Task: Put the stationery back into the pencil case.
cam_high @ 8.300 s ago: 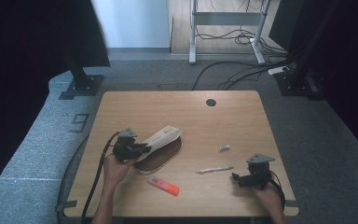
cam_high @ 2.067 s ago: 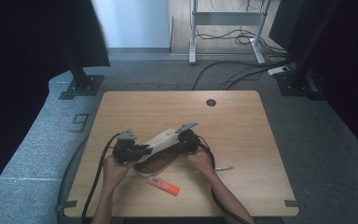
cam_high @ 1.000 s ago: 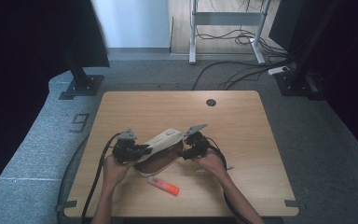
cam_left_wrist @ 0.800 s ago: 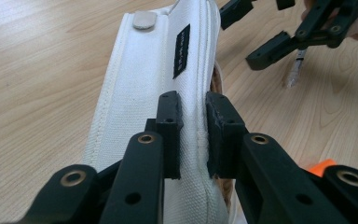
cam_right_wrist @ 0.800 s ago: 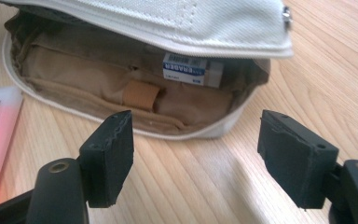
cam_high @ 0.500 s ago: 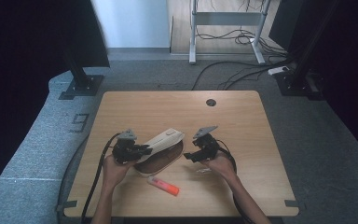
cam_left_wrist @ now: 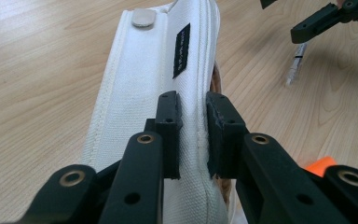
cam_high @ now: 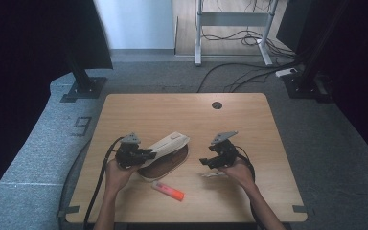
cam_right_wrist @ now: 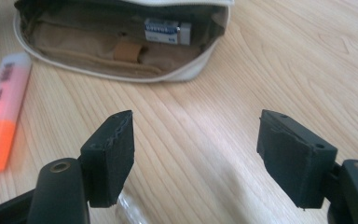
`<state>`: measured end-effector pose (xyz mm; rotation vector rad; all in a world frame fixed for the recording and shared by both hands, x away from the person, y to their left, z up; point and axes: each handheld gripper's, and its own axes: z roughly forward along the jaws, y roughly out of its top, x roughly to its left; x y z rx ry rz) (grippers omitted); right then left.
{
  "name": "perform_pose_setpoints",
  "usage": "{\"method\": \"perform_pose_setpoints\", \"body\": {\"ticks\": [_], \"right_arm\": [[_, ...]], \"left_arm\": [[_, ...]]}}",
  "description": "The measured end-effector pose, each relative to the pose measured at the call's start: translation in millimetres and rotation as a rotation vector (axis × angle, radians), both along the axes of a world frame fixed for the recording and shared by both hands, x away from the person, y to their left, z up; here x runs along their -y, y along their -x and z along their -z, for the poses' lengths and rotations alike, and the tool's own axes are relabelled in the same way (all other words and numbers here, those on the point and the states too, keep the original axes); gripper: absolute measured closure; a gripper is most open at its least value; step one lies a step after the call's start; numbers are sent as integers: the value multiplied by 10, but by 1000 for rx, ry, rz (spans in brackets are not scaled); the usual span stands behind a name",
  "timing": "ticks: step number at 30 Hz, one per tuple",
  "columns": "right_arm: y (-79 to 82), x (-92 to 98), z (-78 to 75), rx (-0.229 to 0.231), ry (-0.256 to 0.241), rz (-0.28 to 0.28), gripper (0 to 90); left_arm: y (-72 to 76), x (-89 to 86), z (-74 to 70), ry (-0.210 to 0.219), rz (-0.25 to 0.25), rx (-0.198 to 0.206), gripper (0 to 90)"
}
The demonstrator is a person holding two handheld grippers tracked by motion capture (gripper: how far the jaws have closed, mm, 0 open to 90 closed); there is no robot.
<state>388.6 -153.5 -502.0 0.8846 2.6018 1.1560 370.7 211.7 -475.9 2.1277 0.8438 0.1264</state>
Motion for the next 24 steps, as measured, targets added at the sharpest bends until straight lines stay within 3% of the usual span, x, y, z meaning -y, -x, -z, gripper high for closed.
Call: {"method": "perform_pose_setpoints", "body": {"ticks": [24], "right_arm": [[278,513,126,-11,9,25,373]], "left_arm": [[8,-7,-1,2,-1,-5,758]]}}
